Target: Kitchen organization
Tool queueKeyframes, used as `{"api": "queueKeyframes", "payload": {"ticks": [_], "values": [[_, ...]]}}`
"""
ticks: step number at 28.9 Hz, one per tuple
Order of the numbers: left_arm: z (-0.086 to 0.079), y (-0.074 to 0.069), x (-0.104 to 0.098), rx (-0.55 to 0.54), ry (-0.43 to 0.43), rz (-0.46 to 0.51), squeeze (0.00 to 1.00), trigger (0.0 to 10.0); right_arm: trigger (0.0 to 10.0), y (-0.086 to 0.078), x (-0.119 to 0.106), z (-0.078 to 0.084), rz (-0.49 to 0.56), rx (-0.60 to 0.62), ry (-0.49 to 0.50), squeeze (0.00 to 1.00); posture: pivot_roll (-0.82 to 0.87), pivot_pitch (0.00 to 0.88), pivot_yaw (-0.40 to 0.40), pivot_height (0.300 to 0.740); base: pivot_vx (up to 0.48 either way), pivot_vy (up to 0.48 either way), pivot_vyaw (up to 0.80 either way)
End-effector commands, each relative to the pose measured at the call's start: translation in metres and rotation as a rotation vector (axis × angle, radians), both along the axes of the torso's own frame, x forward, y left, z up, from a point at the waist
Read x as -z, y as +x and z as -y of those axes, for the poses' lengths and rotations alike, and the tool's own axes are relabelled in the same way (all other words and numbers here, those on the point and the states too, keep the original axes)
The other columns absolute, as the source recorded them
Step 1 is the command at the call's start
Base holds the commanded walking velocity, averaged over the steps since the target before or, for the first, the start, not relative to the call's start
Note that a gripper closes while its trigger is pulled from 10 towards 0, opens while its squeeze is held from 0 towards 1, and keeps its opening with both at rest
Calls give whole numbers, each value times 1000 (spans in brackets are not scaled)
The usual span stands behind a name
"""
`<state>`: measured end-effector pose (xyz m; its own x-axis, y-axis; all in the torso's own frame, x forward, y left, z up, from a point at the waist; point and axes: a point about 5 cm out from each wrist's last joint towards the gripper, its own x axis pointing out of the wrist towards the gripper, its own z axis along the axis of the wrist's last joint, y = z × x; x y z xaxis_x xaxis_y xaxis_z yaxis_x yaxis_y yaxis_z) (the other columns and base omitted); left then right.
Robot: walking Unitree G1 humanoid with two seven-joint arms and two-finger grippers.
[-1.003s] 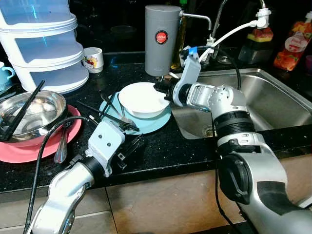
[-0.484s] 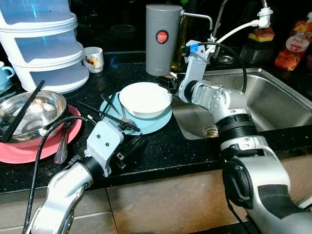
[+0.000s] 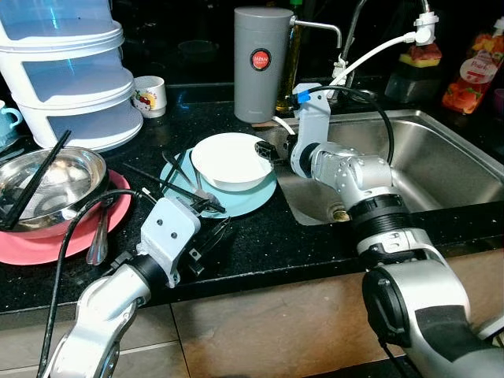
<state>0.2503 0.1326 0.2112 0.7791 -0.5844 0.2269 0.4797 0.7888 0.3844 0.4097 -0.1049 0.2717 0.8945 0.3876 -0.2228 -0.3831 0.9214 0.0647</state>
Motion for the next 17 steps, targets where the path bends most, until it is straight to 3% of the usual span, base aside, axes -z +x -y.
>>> {"api": "queueKeyframes", "payload": {"ticks": [1, 4, 6, 9, 10, 13, 15, 16, 17], "values": [[4, -2, 1, 14, -5, -11, 0, 10000, 10000, -2, 5, -2, -13, -3, -13, 0, 34, 65, -30, 740, 0, 0, 0], [4, -2, 1, 15, -6, -11, 0, 10000, 10000, -4, 12, -6, -73, -19, 11, 0, 34, 65, -30, 740, 0, 0, 0], [4, -2, 0, 16, -6, -11, 0, 10000, 10000, -7, 20, -12, -188, -44, 100, 0, 37, 64, -30, 740, 0, 0, 0], [4, -2, 0, 16, -5, -11, 0, 10000, 10000, -7, 21, -13, -207, -47, 116, 0, 37, 64, -30, 740, 0, 0, 0], [3, -2, -1, 15, -4, -8, 0, 10000, 10000, -7, 23, -13, -247, -46, 176, 0, 37, 65, -29, 740, 0, 0, 0], [2, -2, -2, 13, -4, -6, 0, 10000, 10000, -7, 22, -14, -277, -52, 232, 0, 37, 65, -29, 740, 0, 0, 0], [3, -2, -2, 13, -4, -5, 0, 10000, 2471, -7, 21, -13, -290, -48, 264, 0, 36, 66, -31, 740, 0, 0, 0], [3, -2, -2, 13, -4, -5, 0, 10000, 0, -7, 20, -13, -294, -42, 280, 0, 36, 67, -32, 740, 0, 0, 0], [3, -2, -2, 12, -4, -4, 0, 10000, 0, -7, 19, -12, -299, -37, 294, 0, 36, 67, -32, 740, 0, 0, 0]]}}
